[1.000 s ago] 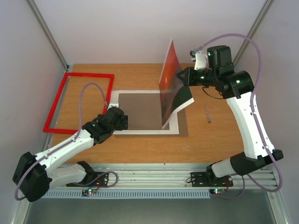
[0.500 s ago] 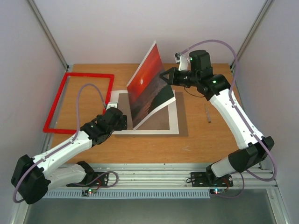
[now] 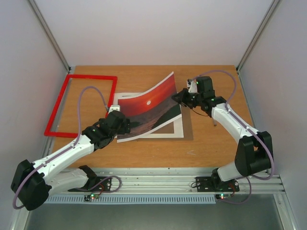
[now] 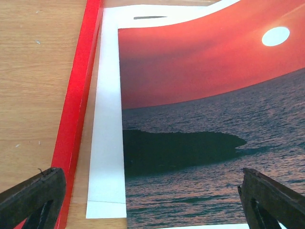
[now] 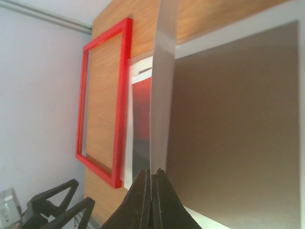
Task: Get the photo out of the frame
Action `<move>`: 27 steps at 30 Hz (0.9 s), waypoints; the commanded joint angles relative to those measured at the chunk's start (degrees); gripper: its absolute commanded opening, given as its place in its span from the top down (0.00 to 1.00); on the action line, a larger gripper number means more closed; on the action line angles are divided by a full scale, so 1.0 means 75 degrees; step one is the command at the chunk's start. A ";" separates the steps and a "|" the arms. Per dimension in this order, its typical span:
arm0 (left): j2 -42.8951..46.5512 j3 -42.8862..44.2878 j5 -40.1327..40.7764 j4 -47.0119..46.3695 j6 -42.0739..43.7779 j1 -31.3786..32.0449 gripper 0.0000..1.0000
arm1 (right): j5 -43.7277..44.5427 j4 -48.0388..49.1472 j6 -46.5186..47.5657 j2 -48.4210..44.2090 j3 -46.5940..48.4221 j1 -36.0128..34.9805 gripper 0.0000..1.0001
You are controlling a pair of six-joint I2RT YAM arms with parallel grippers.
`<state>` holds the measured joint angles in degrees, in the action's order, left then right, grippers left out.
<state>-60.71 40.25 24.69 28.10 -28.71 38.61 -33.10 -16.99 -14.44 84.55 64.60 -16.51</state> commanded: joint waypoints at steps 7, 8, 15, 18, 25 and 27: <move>0.0047 -0.0140 0.0113 -0.0125 -0.0167 -0.0027 0.01 | -0.0627 0.1916 -0.0377 -0.0325 -0.1861 0.0911 0.98; 0.0035 -0.0146 0.0109 -0.0130 -0.0174 -0.0028 0.01 | -0.0667 0.2048 -0.0368 -0.0296 -0.2031 0.0990 0.98; -0.0039 -0.0142 0.0162 -0.0155 -0.0158 -0.0028 0.01 | -0.1274 0.2800 -0.0114 0.0392 -0.2677 0.1540 0.96; -0.0039 -0.0150 0.0177 -0.0169 -0.0157 -0.0028 0.01 | -0.1427 0.2871 0.0074 0.0738 -0.2766 0.1725 0.93; -0.0037 -0.0180 0.0189 -0.0248 -0.0180 -0.0032 0.01 | -0.1679 0.3074 0.0209 0.1317 -0.2893 0.2094 0.85; -0.0053 -0.0198 0.0169 -0.0301 -0.0180 -0.0038 0.01 | -0.1705 0.3047 0.0263 0.1362 -0.2909 0.2213 0.82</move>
<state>-60.75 39.62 24.88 28.05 -29.21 38.61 -43.79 3.73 -14.26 94.24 43.33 -1.37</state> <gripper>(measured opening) 0.994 0.160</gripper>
